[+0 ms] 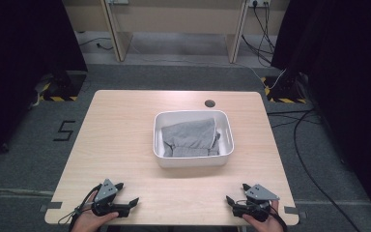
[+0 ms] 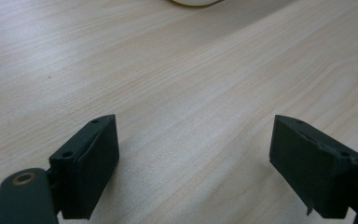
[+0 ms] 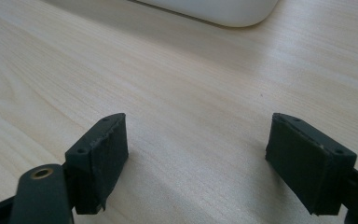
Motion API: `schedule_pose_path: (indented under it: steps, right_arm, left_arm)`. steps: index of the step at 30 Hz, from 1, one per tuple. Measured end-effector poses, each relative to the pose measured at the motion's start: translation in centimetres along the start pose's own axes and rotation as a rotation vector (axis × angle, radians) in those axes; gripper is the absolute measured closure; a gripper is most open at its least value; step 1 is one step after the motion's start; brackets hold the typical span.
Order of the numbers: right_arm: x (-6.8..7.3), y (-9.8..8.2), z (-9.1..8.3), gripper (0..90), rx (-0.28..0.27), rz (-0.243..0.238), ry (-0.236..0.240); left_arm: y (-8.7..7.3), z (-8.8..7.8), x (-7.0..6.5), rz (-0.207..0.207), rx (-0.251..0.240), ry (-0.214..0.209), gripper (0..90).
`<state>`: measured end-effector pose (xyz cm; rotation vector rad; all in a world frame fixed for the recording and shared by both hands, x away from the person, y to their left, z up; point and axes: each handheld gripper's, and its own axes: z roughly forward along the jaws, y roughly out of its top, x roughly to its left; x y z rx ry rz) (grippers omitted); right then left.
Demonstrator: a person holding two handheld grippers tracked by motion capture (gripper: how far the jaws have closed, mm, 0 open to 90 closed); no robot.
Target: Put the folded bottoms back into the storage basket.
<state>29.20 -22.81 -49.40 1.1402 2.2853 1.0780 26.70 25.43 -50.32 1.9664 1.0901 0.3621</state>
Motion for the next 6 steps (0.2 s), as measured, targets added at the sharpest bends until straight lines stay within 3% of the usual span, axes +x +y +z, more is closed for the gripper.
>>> schedule_pose_path:
  steps: [6]
  right_arm:
    - [0.0,0.0,0.0,21.3,0.0,-0.001,0.0]
  left_arm:
    - [0.0,0.03,-0.07,0.005,0.001,0.006,15.2]
